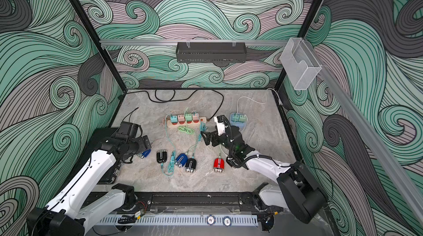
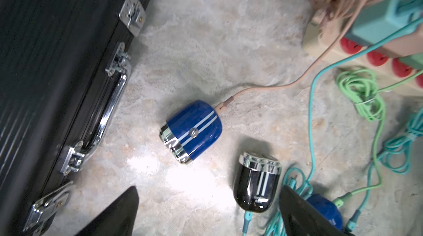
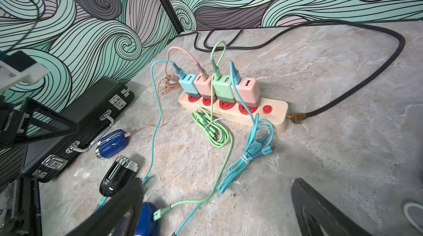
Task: Unplug the electric shaver
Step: Pick up the electric shaver from the center of the board.
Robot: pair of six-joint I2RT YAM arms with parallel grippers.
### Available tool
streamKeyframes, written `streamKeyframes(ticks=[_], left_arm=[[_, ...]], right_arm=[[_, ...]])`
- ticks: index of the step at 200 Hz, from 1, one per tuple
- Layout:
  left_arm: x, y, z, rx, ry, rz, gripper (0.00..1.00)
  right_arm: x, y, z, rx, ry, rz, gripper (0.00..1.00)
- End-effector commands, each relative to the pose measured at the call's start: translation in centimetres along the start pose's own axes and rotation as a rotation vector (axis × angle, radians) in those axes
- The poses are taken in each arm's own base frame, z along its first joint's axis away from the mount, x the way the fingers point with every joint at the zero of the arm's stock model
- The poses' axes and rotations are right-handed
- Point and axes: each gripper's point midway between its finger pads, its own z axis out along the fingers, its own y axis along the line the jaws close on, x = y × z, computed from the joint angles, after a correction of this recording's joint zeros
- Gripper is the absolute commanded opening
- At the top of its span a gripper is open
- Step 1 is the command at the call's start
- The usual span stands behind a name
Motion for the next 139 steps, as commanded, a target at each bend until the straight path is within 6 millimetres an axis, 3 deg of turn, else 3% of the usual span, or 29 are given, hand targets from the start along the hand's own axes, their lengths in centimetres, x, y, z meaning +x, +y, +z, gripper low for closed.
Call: streamKeyframes(ticks=[1, 18, 93, 139], left_arm=[[0.7, -0.3, 0.4, -0.031, 0.085, 0.039, 0.95], [-0.1, 0.5, 0.9, -0.121, 0.107, 0.049, 0.92], [-1.1, -1.2, 5.1, -0.176, 0.283, 0.204, 0.92], [-0.9, 0.6, 6.6, -0.248, 0.375, 0.257, 0.97]], right_arm=[[-1.1, 0.6, -0.2, -0.012, -0.060, -0.023, 0.99], [-1.1, 0.4, -0.5, 0.001, -0.066, -0.023, 0.99], [-0.8, 0.6, -0.5, -0.009, -0.056, -0.002, 0.99], [-0.6, 0.4, -0.3, -0.005, -0.051, 0.002, 0.99]])
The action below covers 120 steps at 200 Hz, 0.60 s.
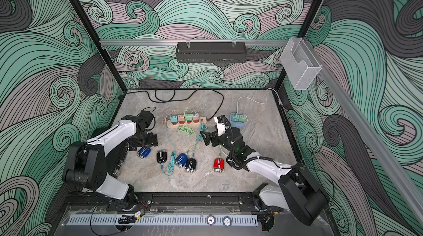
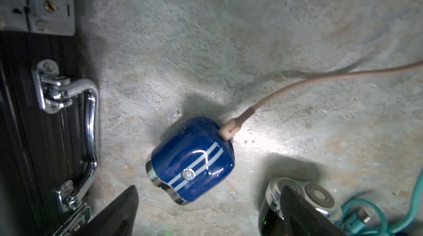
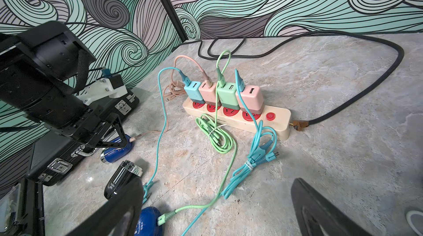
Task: Unplug the electric shaver
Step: Pick up the electric shaver from the center of the board.
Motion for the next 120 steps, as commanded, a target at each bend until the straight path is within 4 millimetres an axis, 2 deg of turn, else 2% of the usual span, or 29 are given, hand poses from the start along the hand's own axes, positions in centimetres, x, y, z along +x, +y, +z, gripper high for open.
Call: streamKeyframes(ticks=[1, 46, 83, 120], left_arm=[[0.2, 1.1, 0.5, -0.034, 0.055, 0.046, 0.97], [-0.1, 0.8, 2.1, 0.018, 0.102, 0.045, 0.99], [0.8, -0.4, 3.1, 0.084, 0.165, 0.056, 0.98], [1.9, -0.8, 3.1, 0.122, 0.187, 0.038, 0.90]], right_arm=[[0.0, 0.0, 0.1, 0.002, -0.013, 0.006, 0.99], [0.2, -0.4, 0.1, 0.023, -0.009, -0.005, 0.99], [0.4, -0.5, 0.4, 0.026, 0.004, -0.009, 0.99], [0.5, -0.8, 0.3, 0.041, 0.005, -0.016, 1.00]])
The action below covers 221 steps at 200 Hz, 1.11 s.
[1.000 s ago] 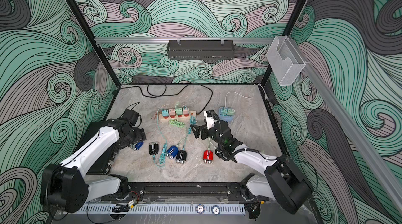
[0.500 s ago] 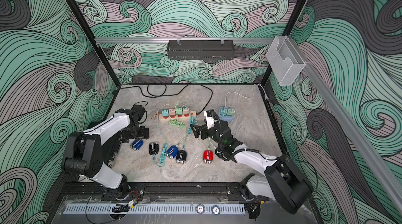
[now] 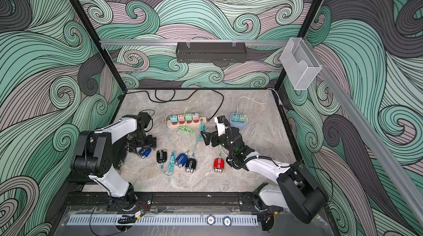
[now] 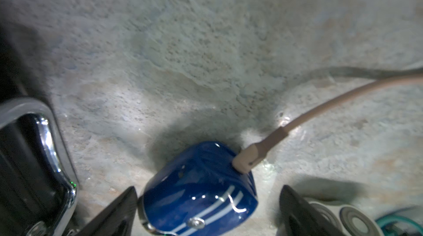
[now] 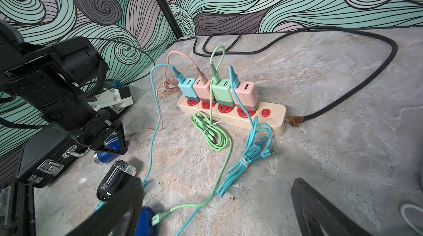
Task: Unplug the electric shaver
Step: Pick up the electric shaver from the center of the board.
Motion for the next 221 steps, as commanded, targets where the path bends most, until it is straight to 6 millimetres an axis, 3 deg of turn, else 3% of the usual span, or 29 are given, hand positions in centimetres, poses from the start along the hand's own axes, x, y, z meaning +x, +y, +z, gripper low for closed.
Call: streamKeyframes(ticks=[1, 41, 67, 88, 126, 149, 221], left_arm=[[0.9, -0.7, 0.1, 0.054, 0.025, -0.004, 0.90], [2.2, -0.3, -0.4, 0.008, 0.000, -0.014, 0.87], [1.6, 0.0, -0.9, -0.040, -0.035, -0.001, 0.79], [1.3, -1.1, -1.0, -0.006, -0.052, 0.051, 0.73], [1.2, -1.5, -0.2, -0.032, -0.013, 0.079, 0.72], [0.7, -2.1, -0.4, -0.022, -0.038, 0.101, 0.77], [0.1, -3.5, -0.3, 0.030, -0.040, 0.167, 0.77]], right_arm=[[-0.1, -0.2, 0.0, 0.016, -0.008, -0.013, 1.00], [0.2, -0.3, 0.3, 0.019, 0.003, -0.004, 1.00], [0.3, -0.3, 0.4, 0.019, 0.008, 0.000, 1.00], [0.3, -0.3, 0.4, 0.020, 0.008, 0.001, 1.00], [0.2, -0.3, 0.3, 0.020, 0.005, 0.001, 1.00], [0.3, -0.3, 0.4, 0.017, 0.008, 0.003, 1.00], [0.2, -0.2, 0.4, 0.016, 0.007, 0.007, 1.00]])
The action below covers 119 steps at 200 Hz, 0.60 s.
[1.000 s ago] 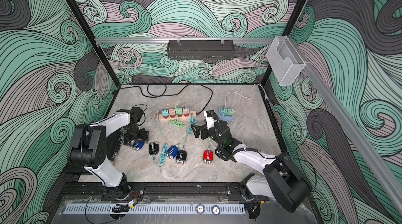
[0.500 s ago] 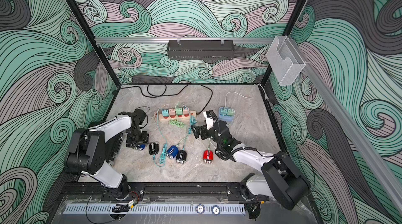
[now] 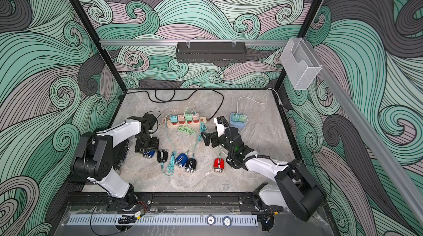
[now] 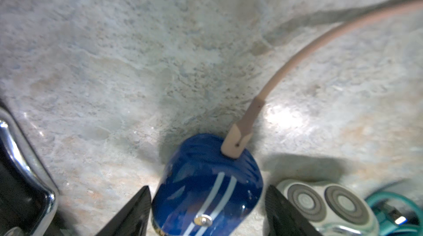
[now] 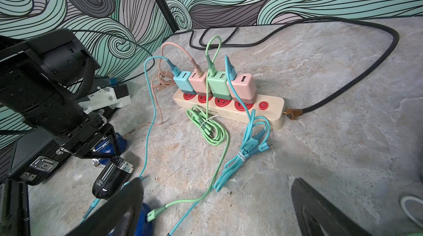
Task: Unplug the electric shaver
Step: Pick up the electric shaver from the center of the board.
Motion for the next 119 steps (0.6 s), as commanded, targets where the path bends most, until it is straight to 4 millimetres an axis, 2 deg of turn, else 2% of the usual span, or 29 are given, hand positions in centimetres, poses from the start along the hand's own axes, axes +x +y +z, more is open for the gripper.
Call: streamKeyframes(ticks=[1, 76, 119], left_arm=[[-0.8, -1.0, -0.1, 0.028, -0.005, 0.043, 0.77], [0.1, -1.0, -0.3, -0.082, -0.020, 0.078, 0.74], [0.3, -1.9, -0.1, -0.082, -0.016, 0.096, 0.72]], right_arm=[[-0.8, 0.2, 0.0, 0.003, -0.023, 0.002, 1.00], [-0.8, -0.1, -0.1, 0.015, -0.032, 0.009, 1.00], [-0.9, 0.0, -0.2, 0.012, -0.038, 0.026, 1.00]])
